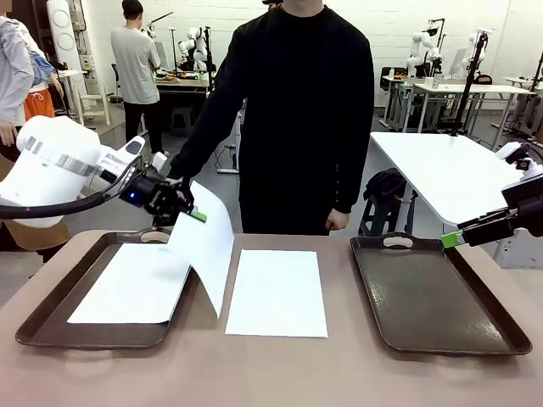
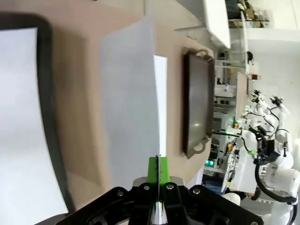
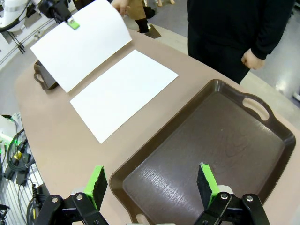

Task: Sort the A4 documents.
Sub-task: Place the A4 Paper in the designated Handle tray.

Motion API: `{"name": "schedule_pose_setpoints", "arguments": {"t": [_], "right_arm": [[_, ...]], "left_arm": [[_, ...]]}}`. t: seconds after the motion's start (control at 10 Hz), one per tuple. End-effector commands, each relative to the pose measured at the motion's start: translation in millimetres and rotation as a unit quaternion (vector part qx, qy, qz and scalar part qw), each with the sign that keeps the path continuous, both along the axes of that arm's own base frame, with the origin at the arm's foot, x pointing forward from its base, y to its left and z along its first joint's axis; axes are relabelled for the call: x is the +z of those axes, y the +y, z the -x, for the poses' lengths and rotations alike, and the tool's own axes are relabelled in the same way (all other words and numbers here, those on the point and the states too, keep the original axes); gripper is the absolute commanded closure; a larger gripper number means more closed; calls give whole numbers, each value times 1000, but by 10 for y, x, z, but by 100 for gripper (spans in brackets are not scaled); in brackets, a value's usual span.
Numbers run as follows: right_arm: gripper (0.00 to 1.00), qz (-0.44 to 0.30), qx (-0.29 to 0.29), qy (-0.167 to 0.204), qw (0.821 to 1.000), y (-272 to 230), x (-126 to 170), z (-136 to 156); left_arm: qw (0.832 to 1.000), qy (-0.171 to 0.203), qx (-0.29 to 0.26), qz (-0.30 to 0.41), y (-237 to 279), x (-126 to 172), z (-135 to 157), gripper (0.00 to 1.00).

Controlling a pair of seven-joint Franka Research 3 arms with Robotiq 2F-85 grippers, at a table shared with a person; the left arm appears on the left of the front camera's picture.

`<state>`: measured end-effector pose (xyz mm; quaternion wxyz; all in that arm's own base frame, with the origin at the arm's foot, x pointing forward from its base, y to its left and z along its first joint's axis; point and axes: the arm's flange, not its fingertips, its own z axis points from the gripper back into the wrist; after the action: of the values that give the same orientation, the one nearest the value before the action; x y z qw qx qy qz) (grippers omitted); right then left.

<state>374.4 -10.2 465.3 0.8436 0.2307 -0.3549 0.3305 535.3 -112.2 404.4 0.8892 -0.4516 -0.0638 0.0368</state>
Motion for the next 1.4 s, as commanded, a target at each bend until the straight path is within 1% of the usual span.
{"name": "schedule_pose_setpoints", "arguments": {"t": [0.0, 0.2, 0.4, 0.7, 1.0, 1.3], "right_arm": [[0, -11, 6, -7, 1000, -2, -34, -47], [0, -11, 6, -7, 1000, -2, -34, -47], [0, -11, 6, -7, 1000, -2, -34, -47], [0, -11, 6, -7, 1000, -2, -34, -47], [0, -11, 6, -7, 1000, -2, -34, -47], [0, -11, 6, -7, 1000, -2, -34, -47]], "left_arm": [[998, 4, 19, -58, 181, 107, 139, 99], [991, -2, 19, -130, 417, 79, 146, 99], [982, 5, 22, -189, 626, 13, 78, 99], [972, 14, 28, -234, 803, -127, -81, 99], [960, 16, 43, -278, 996, -94, -148, 99], [950, 30, 21, -310, 1010, -97, -214, 99]]}}
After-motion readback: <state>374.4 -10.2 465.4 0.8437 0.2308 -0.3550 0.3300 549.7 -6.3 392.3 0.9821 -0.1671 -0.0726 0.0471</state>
